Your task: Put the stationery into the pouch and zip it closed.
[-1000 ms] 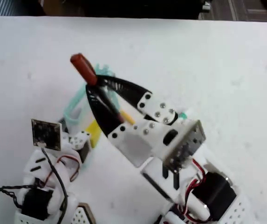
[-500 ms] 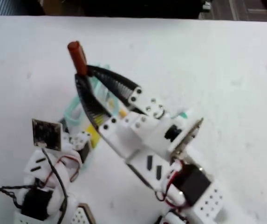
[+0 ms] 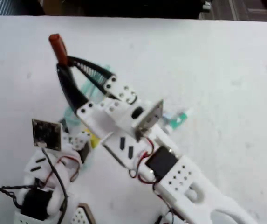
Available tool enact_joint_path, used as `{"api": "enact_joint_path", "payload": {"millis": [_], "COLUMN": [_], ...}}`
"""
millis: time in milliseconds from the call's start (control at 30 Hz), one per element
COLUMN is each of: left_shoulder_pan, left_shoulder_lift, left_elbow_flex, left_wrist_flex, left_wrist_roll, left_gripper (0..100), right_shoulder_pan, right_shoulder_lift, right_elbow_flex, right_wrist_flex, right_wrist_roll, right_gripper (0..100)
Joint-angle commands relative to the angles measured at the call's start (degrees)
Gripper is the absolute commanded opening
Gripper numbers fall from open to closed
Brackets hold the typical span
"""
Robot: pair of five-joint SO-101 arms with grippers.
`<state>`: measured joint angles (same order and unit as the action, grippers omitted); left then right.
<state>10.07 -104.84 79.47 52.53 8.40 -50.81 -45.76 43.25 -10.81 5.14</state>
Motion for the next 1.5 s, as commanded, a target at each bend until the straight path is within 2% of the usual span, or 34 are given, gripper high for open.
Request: {"api": "enact_joint_path", "payload": {"millis": [0,433,667,1200,1333,1467], "left_shoulder_pan": [0.75,0.75,0.75,0.66,-1.45,-6.37], "left_shoulder_lift": [-0.04,-0.04,-0.04,-0.04,-0.04,-0.04], "left_elbow_flex": [-0.44,-0.44,-0.35,-0.35,-0.44,-0.79], "left_wrist_flex": [-0.18,-0.09,-0.09,-0.09,0.09,-0.53], "left_wrist_roll": [-0.44,-0.44,-0.44,-0.44,-0.35,-0.35], "left_gripper": [23,23,23,23,22,13], "right_shoulder_pan": [-0.13,-0.13,-0.22,0.04,5.23,12.35], "right_shoulder_lift": [-0.04,-6.46,-9.54,-11.21,-11.03,-10.59], "right_elbow_flex": [1.32,9.67,9.49,6.24,1.93,-1.85], "right_wrist_flex": [-1.45,-0.04,8.66,10.68,11.21,20.88], "right_wrist_roll": [-0.35,-0.09,-0.35,-0.35,-0.35,-0.35], "right_gripper": [1.6,2.3,22.7,19.1,19.0,19.0]}}
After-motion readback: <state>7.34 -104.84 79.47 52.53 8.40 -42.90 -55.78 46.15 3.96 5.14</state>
